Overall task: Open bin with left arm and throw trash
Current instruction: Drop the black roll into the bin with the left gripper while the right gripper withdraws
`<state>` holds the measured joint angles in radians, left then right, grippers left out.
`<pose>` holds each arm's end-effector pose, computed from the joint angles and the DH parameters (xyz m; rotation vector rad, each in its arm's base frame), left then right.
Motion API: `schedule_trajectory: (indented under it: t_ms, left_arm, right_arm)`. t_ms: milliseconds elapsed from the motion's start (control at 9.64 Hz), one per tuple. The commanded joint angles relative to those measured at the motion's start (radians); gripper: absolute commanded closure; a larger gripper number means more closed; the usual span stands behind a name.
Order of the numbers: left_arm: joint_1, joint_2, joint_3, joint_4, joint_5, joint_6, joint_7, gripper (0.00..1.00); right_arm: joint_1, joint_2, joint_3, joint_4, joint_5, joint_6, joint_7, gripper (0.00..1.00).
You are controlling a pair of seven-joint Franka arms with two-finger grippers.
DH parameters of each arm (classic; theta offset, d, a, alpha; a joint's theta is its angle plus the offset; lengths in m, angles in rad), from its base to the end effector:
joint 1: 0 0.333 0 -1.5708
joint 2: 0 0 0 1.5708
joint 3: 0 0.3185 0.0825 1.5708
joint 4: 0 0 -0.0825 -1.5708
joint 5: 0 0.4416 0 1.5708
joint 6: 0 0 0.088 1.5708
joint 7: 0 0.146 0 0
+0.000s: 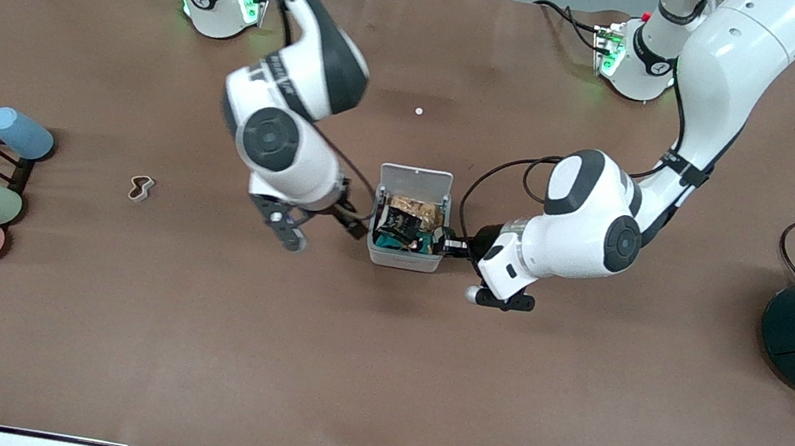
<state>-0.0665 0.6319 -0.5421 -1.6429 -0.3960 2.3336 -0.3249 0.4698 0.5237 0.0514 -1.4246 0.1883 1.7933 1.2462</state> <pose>0.6303 -0.4136 0.2441 2.5379 0.1139 -0.2210 0.6301 0.3827 0.3267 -2.8675 1.1885 0.4013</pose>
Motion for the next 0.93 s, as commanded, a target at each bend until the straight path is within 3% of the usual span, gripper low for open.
schedule_trajectory:
  t_ms: [0,104,207,311,415,726,830]
  left_arm:
    - [-0.027,0.009,0.002,-0.035,-0.012,0.079,-0.014,1.00]
    - [-0.026,0.009,0.002,-0.040,-0.006,0.081,-0.013,0.98]
    - [-0.021,0.011,0.002,-0.040,-0.006,0.078,-0.013,0.78]
    - [-0.013,0.008,0.002,-0.040,-0.004,0.073,-0.011,0.25]
    - [-0.010,0.002,0.002,-0.041,-0.003,0.072,-0.011,0.00]
    - [-0.003,-0.024,0.005,-0.041,-0.001,0.055,-0.011,0.00]
    - [0.020,-0.050,0.008,-0.038,0.000,0.008,-0.010,0.00]
  right_arm:
    - [-0.168,-0.092,0.015,-0.118,-0.016,-0.072,-0.225,0.02]
    - [-0.254,-0.132,0.015,-0.184,-0.070,-0.071,-0.390,0.02]
    - [-0.334,-0.160,0.015,-0.236,-0.093,-0.068,-0.568,0.02]
    - [-0.406,-0.163,0.015,-0.273,-0.139,-0.051,-0.715,0.02]
    - [-0.460,-0.163,0.015,-0.321,-0.173,0.002,-0.832,0.01]
    - [-0.571,-0.230,0.015,-0.651,-0.227,0.362,-1.125,0.02]
    - [-0.591,-0.238,0.013,-0.715,-0.230,0.438,-1.224,0.02]
